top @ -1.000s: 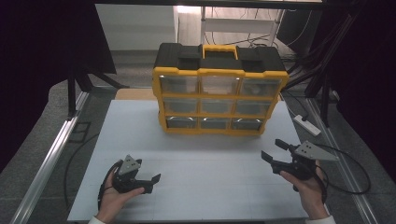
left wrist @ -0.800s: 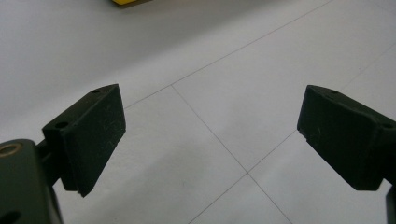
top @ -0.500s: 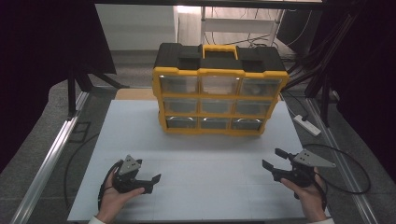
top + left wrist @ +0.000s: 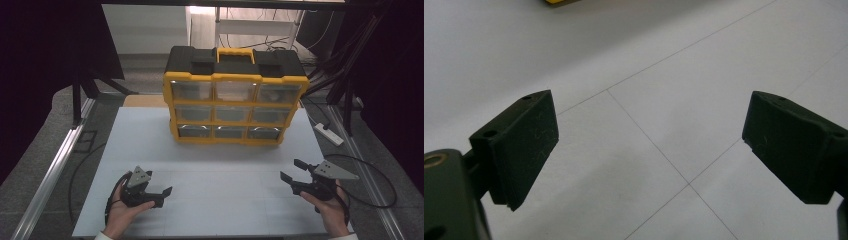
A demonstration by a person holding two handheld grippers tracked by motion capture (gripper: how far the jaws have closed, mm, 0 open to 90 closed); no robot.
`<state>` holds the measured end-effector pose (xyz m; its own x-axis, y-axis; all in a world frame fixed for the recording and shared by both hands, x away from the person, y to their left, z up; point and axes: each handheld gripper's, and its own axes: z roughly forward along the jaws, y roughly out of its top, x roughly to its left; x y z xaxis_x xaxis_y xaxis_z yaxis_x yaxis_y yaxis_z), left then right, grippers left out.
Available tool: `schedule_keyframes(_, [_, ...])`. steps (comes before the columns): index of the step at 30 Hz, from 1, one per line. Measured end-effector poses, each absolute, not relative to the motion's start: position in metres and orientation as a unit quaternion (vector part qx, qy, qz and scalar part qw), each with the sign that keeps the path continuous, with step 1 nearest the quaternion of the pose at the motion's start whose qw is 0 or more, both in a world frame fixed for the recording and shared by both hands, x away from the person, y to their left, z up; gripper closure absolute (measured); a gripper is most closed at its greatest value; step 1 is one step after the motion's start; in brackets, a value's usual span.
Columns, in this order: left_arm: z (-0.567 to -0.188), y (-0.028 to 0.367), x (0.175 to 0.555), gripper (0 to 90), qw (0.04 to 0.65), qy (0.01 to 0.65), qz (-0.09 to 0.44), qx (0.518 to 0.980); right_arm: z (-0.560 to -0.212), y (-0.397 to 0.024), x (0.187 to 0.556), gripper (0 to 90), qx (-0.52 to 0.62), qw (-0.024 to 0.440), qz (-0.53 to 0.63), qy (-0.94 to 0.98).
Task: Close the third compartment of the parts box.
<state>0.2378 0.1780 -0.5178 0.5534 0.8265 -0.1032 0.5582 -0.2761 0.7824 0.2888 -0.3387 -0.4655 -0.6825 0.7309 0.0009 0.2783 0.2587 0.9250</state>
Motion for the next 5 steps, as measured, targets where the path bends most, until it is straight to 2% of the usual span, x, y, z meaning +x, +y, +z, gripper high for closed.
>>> schedule_keyframes(5, [-0.5177, 0.1781, 0.2377, 8.4, 0.407, 0.443, 0.165, 0.781, -0.4662, -0.3379, 0.2887, 27.4, 0.328, 0.221, 0.51, 0.763])
